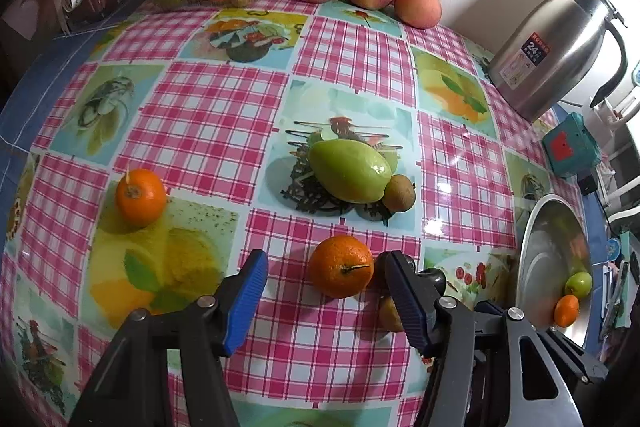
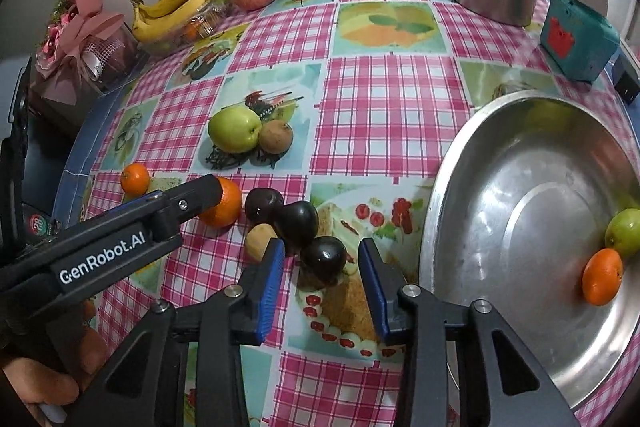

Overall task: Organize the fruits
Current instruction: 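Grasp a small orange with the left tool while the right tool grasps a dark plum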

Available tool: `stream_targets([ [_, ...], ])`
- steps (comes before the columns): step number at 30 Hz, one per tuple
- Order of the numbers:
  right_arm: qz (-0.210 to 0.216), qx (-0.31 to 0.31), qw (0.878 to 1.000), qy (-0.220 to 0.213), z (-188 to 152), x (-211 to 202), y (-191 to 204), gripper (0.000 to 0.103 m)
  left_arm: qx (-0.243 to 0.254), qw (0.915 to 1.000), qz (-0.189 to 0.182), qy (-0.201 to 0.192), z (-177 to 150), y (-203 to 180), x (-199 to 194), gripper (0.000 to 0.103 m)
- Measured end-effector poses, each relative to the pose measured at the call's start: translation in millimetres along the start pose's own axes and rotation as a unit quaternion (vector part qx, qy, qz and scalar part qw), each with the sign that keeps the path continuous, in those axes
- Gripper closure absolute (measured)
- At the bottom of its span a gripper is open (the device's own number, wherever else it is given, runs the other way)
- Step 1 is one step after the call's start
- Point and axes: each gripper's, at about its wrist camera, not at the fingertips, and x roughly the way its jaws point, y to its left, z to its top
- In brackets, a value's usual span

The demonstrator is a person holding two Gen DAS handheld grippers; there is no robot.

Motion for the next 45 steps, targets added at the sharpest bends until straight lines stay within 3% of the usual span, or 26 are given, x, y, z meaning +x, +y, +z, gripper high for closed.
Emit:
stream_targets([
  [9,0.009,0.011,1.000,0.011,0.3,6.7,-3.2,0.063,0.005,1.0000,0.002,0.005,-1.2,-4.3,8.1,0.051],
  [14,0.010,0.010,1.000,0.016,-0.1,10.6,-1.5,0.063,0.006,0.9999,-0.007,0.004,-1.1,-6.3,8.6,0.064],
  [26,0.014,0.009,1.000,0.014,0.6,12.6,-2.8,0.076,-0.002,1.0000,-0.002,0.006,-0.7,-3.4,6.1,0.065],
  [45,0.021,0.012,1.000,0.002,0.0,4.5,-4.1,0.077,-0.025,0.9997,0.001,-0.007,6.2,3.9,-9.6,0.065],
])
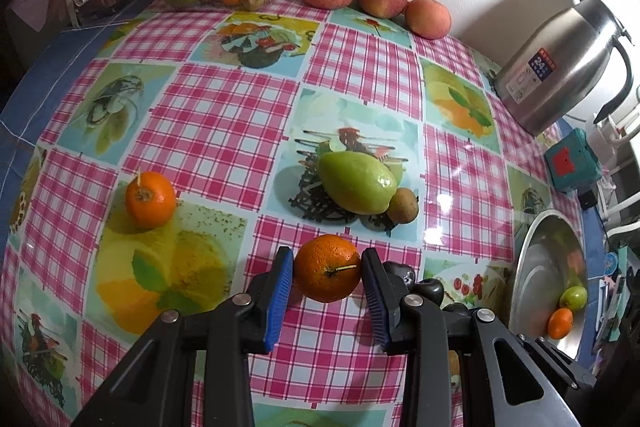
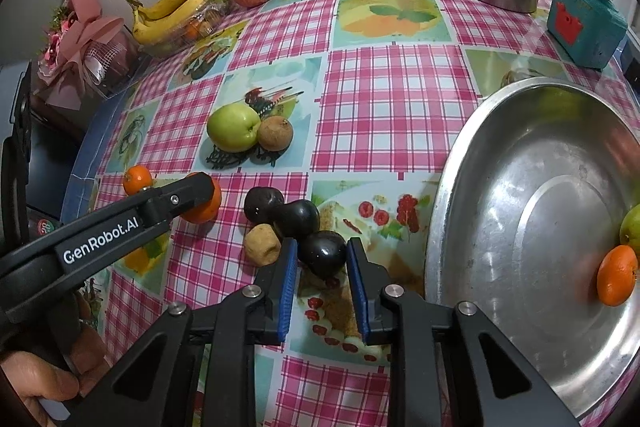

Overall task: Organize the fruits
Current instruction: 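Grasp a small orange with the left tool while the right tool grasps a dark plum, then lift the orange with the left tool over the bowl while the right tool carries the plum there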

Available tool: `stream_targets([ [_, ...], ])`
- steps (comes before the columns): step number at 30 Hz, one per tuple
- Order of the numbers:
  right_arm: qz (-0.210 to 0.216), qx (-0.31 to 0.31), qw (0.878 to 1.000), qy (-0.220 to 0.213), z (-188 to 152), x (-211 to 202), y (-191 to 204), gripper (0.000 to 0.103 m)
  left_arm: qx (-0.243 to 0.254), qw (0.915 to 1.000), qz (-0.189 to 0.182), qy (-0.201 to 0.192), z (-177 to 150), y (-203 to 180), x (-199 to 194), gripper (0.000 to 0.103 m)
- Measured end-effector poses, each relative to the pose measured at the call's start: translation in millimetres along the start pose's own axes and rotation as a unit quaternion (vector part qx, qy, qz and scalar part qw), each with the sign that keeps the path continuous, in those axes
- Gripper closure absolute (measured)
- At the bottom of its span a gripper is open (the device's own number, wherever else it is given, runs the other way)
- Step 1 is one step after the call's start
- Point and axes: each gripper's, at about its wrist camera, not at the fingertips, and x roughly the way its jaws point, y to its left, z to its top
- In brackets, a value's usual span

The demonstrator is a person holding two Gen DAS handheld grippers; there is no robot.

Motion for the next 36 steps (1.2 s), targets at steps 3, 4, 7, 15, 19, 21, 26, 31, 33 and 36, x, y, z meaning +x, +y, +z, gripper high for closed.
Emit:
stream_targets([
  [3,0.003,-0.002,1.000,-0.006,0.8,-3.7,0.9,0.077,-0.002,0.9999,-0.003,-0.011,2.7,0.1,-7.7,0.065],
  [4,0.004,-0.002,1.000,-0.009,1.2,-5.2,1.4,0.077,-0.003,0.9999,-0.004,-0.013,3.4,0.2,-9.9,0.065],
  [7,0.008,-0.002,1.000,-0.017,2.3,-10.7,1.2,0.077,-0.006,0.9997,-0.005,-0.024,6.0,-0.2,-17.8,0.065],
  [15,0.022,0.004,0.999,-0.040,6.5,-27.3,-0.9,0.077,-0.003,0.9993,-0.006,-0.038,8.2,-5.1,-29.4,0.065],
  [19,0.019,0.002,0.999,-0.042,6.6,-29.0,-1.6,0.077,0.004,0.9993,-0.003,-0.038,7.4,-10.4,-29.4,0.065],
  [21,0.021,0.002,0.999,-0.043,6.5,-29.8,-4.1,0.077,0.007,0.9993,-0.003,-0.037,6.6,-13.5,-29.5,0.065],
  [26,0.011,0.008,0.999,-0.053,8.7,-35.8,-16.2,0.077,0.023,0.9990,-0.013,-0.035,2.0,-31.2,-31.5,0.065],
  [31,-0.008,0.036,0.997,-0.064,9.3,-45.1,-42.6,0.077,0.042,0.9982,-0.032,-0.030,-6.0,-55.9,-33.5,0.065],
  [33,-0.017,0.046,0.996,-0.069,8.9,-49.6,-53.9,0.077,0.053,0.9975,-0.039,-0.027,-10.4,-68.2,-33.0,0.065],
  [36,-0.032,0.063,0.995,-0.076,8.6,-56.8,-71.0,0.077,0.082,0.9954,-0.045,-0.022,-19.9,-91.6,-31.9,0.065],
])
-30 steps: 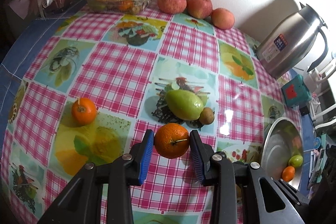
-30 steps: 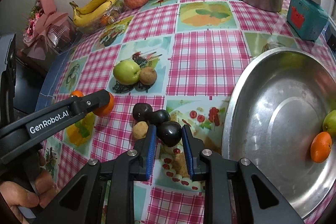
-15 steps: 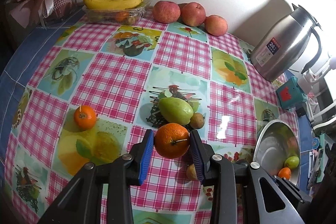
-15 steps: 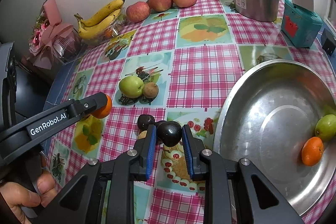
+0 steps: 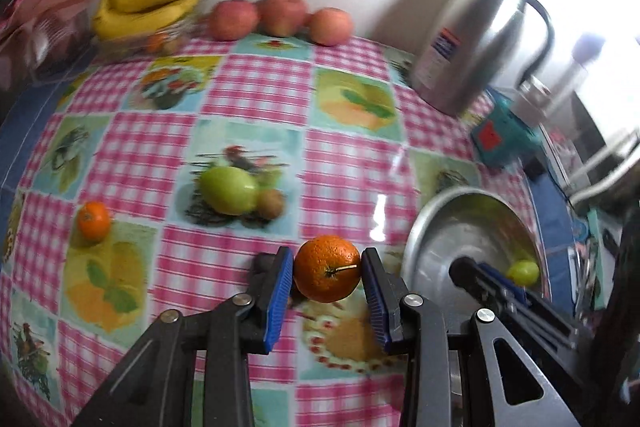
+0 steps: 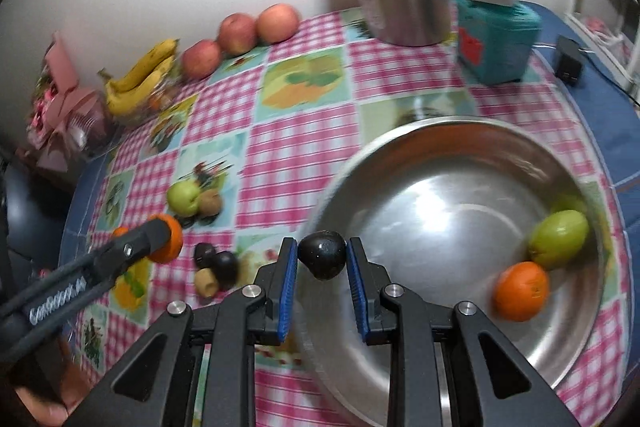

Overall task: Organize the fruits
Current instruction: 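Lift the orange with the left tool over the bowl while the right tool carries the plum there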

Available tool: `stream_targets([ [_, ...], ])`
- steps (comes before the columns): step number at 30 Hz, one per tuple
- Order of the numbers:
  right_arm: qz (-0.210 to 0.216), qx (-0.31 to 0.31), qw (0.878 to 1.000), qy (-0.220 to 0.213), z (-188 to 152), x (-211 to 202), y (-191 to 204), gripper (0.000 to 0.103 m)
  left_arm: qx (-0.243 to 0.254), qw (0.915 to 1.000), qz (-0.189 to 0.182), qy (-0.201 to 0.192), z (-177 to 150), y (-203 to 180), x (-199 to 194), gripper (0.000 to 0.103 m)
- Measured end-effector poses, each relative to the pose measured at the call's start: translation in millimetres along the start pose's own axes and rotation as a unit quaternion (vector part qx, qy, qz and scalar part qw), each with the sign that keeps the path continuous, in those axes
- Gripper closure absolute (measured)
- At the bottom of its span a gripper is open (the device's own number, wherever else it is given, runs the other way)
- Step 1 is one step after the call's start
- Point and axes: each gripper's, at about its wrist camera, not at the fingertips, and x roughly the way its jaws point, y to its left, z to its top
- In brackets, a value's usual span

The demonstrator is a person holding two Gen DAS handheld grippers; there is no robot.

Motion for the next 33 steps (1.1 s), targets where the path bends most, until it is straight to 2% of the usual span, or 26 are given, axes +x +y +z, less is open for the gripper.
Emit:
stream_targets([
  [7,-0.045,0.032,0.998,-0.016,2.5,-14.2,-42.3,0.077,0.050,0.9984,-0.021,0.017,-14.1,-49.1,7.1,0.065],
  [14,-0.048,0.069,0.996,-0.029,1.4,-28.1,-73.6,0.077,0.110,0.9939,-0.010,0.011,-26.7,-85.6,13.7,0.065],
  [33,-0.042,0.073,0.996,-0.003,-1.6,-16.9,-73.0,0.077,0.148,0.9886,0.020,0.019,-37.5,-98.8,33.5,0.065],
])
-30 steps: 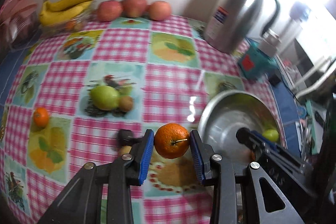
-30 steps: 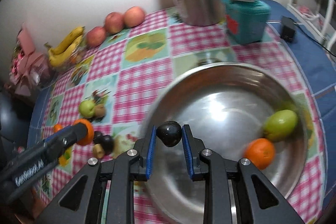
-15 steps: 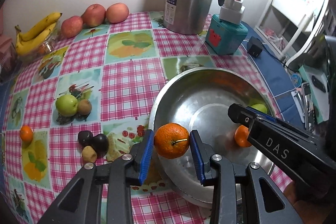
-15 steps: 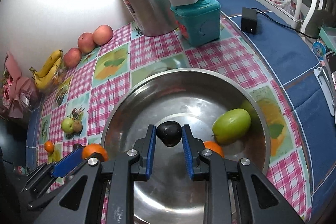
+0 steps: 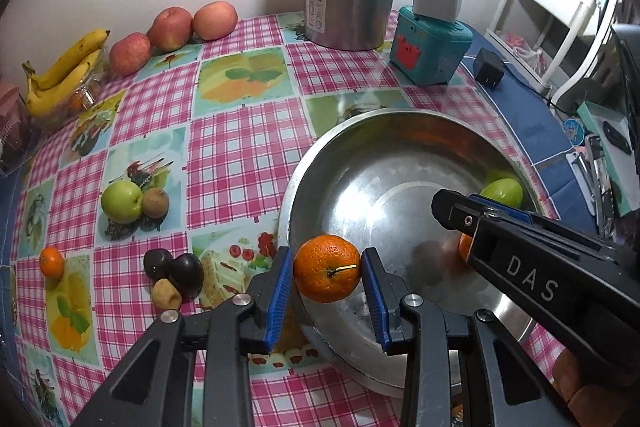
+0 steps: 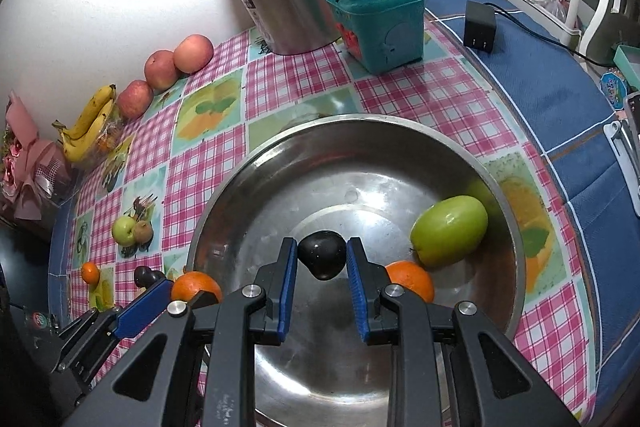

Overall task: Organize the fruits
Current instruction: 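Lift the orange with the left tool over the bowl while the right tool carries the plum there, then open the left tool to drop the orange while the right tool releases the plum into the bowl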

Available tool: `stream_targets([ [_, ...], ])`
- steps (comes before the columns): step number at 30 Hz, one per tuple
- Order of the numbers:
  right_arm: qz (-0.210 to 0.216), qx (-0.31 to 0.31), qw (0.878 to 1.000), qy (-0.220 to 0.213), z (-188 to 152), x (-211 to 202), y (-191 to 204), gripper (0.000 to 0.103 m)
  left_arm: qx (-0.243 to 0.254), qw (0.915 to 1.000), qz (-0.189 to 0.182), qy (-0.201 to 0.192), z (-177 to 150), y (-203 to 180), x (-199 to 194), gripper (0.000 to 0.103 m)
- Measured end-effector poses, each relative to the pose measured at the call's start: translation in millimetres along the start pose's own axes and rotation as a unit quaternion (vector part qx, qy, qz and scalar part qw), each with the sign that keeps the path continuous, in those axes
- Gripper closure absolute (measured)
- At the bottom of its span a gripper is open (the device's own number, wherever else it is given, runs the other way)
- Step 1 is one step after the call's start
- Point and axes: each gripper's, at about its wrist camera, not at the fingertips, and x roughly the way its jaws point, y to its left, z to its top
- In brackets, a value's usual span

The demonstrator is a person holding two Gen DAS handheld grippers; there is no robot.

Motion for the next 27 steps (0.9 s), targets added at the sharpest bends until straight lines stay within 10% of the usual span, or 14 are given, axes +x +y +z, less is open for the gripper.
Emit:
stream_targets([
  [27,-0.017,-0.004,0.999,0.036,-0.8,11.3,2.9,0.076,0.007,0.9999,-0.001,0.009,-2.3,-1.7,5.5,0.065],
])
